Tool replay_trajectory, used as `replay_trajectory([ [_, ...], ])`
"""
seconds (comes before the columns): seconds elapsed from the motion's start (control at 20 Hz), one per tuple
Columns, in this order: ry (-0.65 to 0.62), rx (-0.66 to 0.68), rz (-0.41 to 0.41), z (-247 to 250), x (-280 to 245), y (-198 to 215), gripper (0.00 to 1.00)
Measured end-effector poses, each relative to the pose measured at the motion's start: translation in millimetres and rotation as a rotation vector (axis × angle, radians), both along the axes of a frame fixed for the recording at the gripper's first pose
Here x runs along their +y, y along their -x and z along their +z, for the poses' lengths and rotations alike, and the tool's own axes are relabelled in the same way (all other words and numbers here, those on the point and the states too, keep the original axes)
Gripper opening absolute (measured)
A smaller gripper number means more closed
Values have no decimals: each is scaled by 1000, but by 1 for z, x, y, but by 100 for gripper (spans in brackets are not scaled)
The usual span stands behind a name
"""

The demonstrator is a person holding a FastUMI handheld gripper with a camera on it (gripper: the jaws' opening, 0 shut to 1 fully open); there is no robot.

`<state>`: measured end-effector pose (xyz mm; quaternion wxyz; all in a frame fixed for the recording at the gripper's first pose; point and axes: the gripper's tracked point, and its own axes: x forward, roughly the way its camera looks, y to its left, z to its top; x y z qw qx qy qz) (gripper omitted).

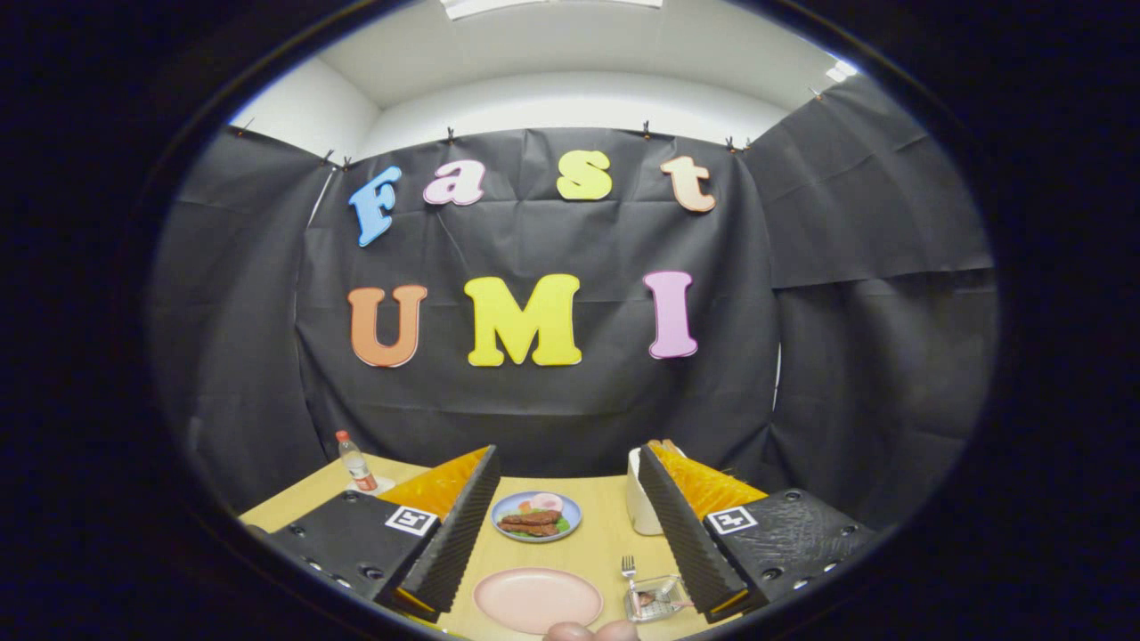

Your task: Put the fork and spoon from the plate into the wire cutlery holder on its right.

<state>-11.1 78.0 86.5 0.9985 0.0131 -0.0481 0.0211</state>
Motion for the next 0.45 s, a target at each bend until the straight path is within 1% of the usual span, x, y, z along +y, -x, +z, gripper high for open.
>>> replay_trajectory([
  [0.25, -6, -21, -19, 7, -3, 1, 94],
  [0.45, 4, -24, -9, 7, 10, 0, 94],
])
